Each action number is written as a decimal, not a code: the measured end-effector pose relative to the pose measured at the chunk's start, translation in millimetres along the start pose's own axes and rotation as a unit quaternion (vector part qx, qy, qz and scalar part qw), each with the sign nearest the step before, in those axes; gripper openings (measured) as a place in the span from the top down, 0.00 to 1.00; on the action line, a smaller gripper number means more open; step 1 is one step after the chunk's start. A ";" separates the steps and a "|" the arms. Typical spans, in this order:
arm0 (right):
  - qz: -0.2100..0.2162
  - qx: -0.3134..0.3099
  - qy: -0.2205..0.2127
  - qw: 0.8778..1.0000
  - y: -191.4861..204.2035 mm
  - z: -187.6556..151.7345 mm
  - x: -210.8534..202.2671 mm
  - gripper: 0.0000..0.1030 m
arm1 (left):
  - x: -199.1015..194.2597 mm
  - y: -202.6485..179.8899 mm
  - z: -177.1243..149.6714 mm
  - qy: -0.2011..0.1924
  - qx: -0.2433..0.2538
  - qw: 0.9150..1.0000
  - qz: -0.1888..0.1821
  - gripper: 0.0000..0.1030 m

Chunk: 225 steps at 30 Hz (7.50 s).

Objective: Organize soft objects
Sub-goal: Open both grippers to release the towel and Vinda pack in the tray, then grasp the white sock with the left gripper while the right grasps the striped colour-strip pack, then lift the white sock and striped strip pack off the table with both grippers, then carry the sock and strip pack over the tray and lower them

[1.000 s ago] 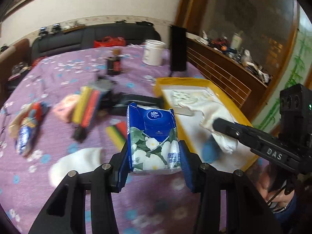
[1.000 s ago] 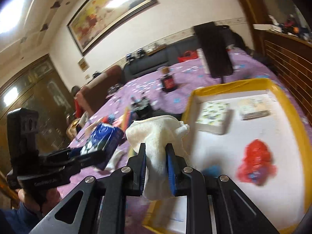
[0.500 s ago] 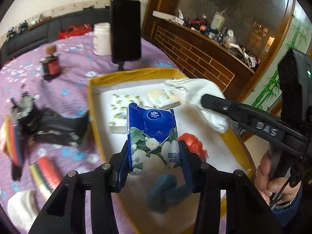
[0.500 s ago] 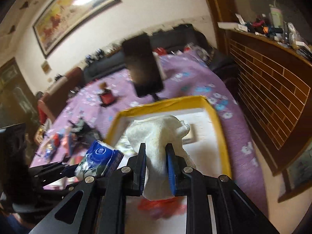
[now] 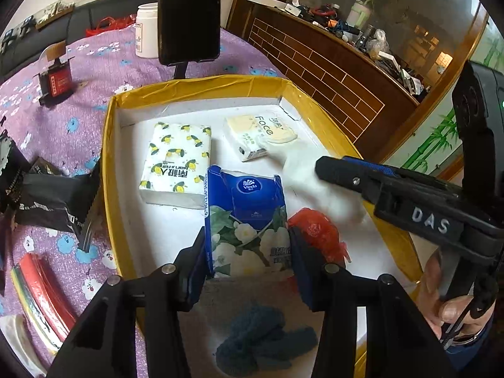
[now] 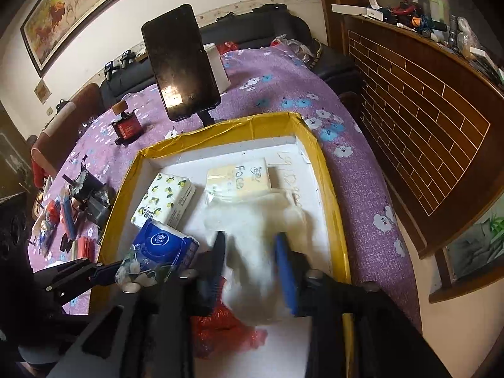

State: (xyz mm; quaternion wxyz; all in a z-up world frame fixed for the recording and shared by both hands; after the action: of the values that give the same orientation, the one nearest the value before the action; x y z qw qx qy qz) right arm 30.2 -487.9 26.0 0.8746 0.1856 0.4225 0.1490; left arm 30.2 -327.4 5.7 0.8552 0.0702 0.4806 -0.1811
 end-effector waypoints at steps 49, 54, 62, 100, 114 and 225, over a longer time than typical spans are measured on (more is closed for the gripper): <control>0.087 -0.134 0.070 0.985 232.7 -80.6 92.4 0.31 | -123.4 253.1 -168.5 -0.073 -0.205 0.970 0.107 0.26; 0.055 -0.131 0.081 0.986 234.9 -77.6 115.4 0.30 | -112.6 247.4 -154.7 -0.058 -0.181 0.973 0.129 0.13; 0.048 -0.096 0.064 0.992 219.0 -69.7 109.9 0.30 | -83.4 224.3 -132.7 -0.036 -0.133 0.975 0.175 0.66; 0.146 -0.115 0.068 0.980 232.9 -64.5 156.3 0.58 | -99.1 250.5 -131.5 -0.051 -0.158 0.959 0.229 0.52; 0.144 -0.108 0.067 0.981 230.5 -65.5 154.4 0.57 | -76.5 223.1 -120.2 -0.020 -0.123 0.950 0.285 0.27; -0.037 -0.001 -0.068 0.997 18.3 -68.7 -35.7 0.57 | -72.1 -34.0 -62.8 -0.125 0.068 0.988 0.057 0.76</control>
State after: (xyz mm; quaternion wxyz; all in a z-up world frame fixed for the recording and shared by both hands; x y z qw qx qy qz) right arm -47.7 -473.0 19.2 0.9063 0.1786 0.3686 0.1044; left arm -66.8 -323.0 35.5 0.9105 0.1324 0.3519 -0.1722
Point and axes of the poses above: each gripper's, at about its wrist camera, not at the fingertips, and x roughly the way its jaws point, y to its left, z to its top, the point moved 2 cm from there along x, roughly the way its jaws point, and after that the axes turned 15 degrees about z, right-handed, at the moved point
